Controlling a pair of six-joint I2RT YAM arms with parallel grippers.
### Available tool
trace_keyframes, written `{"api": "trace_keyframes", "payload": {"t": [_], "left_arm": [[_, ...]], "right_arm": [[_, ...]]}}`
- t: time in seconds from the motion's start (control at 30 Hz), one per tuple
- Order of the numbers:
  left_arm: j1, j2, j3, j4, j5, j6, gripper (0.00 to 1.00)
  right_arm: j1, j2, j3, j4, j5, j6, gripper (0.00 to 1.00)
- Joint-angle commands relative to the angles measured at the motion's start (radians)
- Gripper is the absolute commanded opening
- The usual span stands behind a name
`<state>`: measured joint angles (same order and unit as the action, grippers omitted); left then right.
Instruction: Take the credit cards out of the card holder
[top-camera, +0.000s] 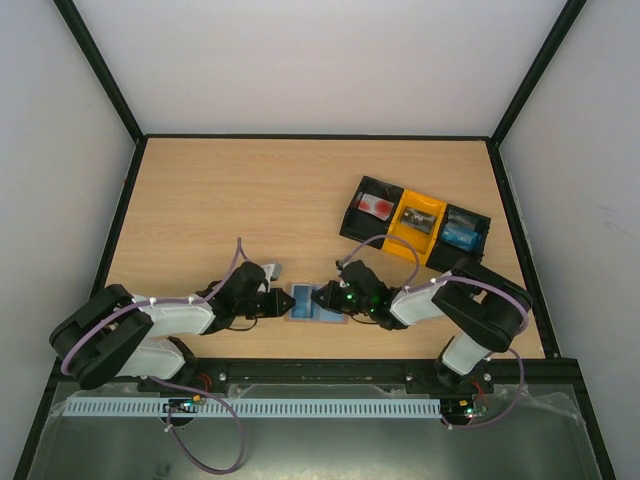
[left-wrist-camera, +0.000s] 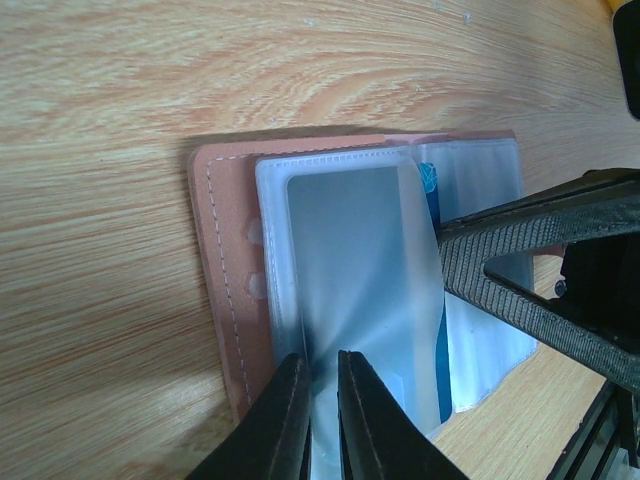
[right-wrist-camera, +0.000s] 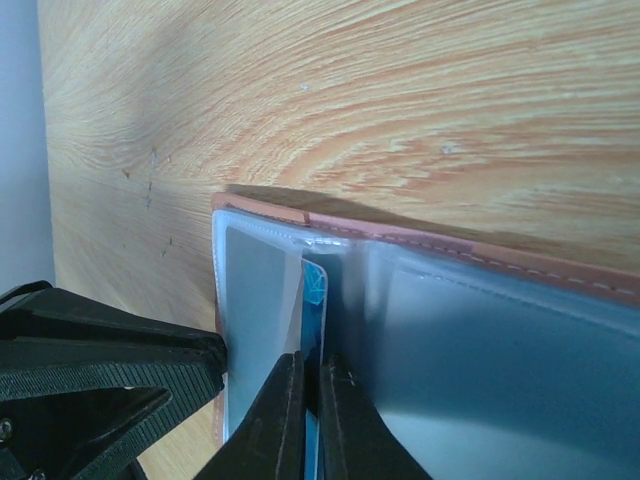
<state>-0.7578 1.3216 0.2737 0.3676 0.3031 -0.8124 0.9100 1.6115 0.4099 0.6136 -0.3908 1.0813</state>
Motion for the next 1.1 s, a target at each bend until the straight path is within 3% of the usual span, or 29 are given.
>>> {"api": "trace_keyframes", "payload": {"t": [0.0, 0.23, 0.73, 1.07], "left_arm": [[0.002, 0.003, -0.024, -0.035, 0.002, 0.005, 0.13], [0.002, 0.005, -0.022, -0.037, 0.001, 0.004, 0.13], [0.002, -0.006, -0.023, -0.055, -0.009, 0.001, 0.16], [0.002, -0.082, -0.005, -0.084, -0.010, -0.013, 0.35]], "right_arm": [[0.004, 0.025, -0.015, 0.054, -0.021, 0.003, 0.03], [0.004, 0.007, -0.024, 0.036, -0.019, -0.017, 0.02], [-0.009, -0.231, -0.037, -0.305, 0.176, -0.151, 0.02], [-0.023, -0.379, -0.056, -0.425, 0.235, -0.161, 0.02]]}}
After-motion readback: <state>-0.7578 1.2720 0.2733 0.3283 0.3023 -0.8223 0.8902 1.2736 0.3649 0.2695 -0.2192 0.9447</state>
